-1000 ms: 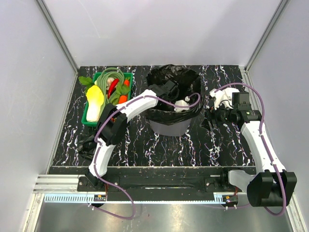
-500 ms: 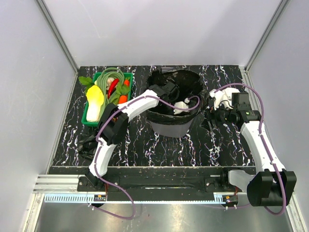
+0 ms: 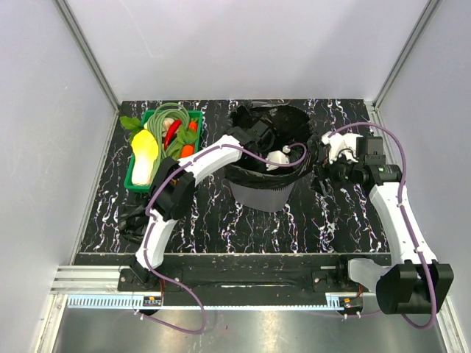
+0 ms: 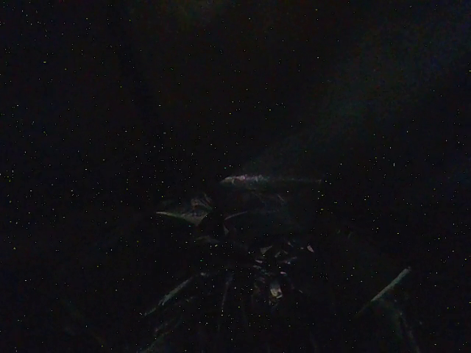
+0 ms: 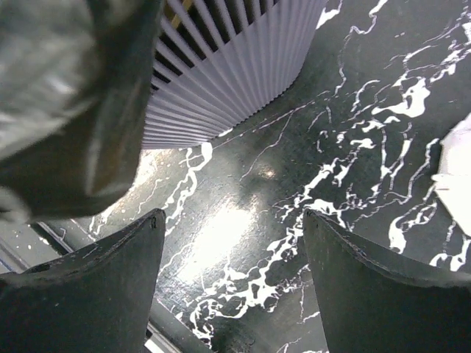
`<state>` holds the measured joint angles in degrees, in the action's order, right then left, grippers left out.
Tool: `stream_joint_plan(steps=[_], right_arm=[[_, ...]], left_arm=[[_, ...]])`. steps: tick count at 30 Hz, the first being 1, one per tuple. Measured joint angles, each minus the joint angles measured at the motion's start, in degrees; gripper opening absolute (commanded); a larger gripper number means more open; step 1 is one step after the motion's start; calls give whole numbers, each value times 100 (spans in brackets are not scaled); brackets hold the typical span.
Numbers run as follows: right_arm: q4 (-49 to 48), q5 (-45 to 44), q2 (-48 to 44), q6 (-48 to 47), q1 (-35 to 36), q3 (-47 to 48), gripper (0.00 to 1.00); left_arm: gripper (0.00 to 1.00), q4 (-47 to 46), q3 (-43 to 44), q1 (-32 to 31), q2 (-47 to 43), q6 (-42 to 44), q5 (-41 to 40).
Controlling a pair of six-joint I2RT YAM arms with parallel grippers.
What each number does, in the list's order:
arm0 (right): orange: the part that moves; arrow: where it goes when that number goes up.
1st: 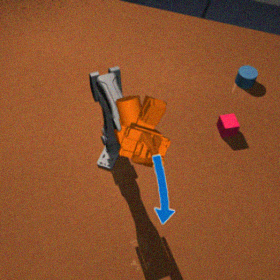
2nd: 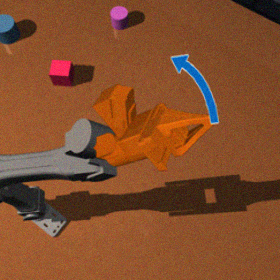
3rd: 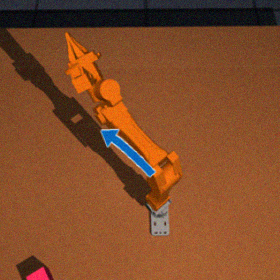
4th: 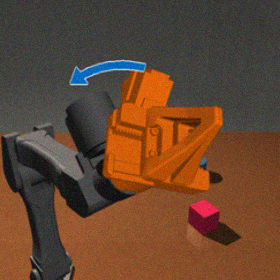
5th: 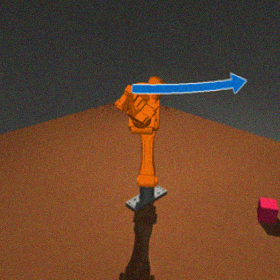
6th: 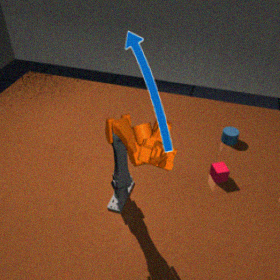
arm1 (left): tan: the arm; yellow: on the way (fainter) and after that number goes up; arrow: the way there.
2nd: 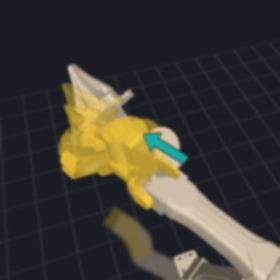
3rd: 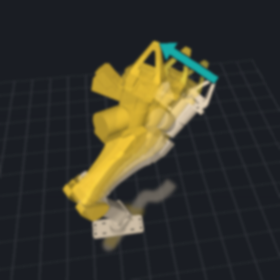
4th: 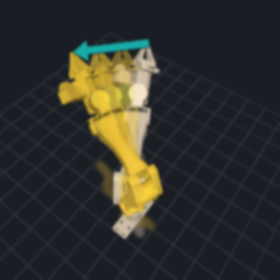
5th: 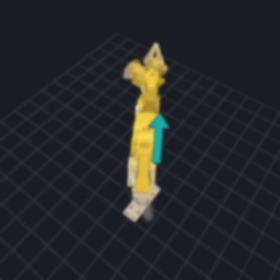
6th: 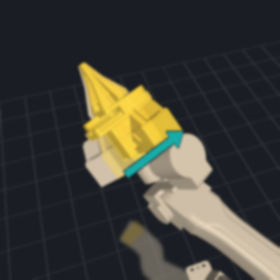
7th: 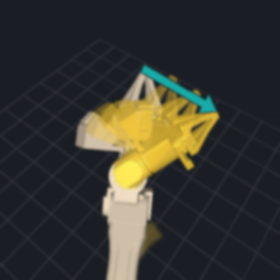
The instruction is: Put the trash bags into the trash bin
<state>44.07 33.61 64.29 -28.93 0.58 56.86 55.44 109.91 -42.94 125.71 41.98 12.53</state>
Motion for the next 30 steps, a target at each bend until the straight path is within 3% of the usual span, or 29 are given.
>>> stream_joint_plan(steps=[12, 20, 30], right_arm=[[839, -267, -199, -179, -439, 1394, 79], [822, -92, 111, 404, -439, 2892, 79], [153, 146, 769, 1423, -415, 3034, 78]], left_arm=[[99, -160, 0, -13, -192, -48, 0], [99, -175, 0, -13, -315, -111, 2], [99, -236, 15, -13, -737, -240, 26]])
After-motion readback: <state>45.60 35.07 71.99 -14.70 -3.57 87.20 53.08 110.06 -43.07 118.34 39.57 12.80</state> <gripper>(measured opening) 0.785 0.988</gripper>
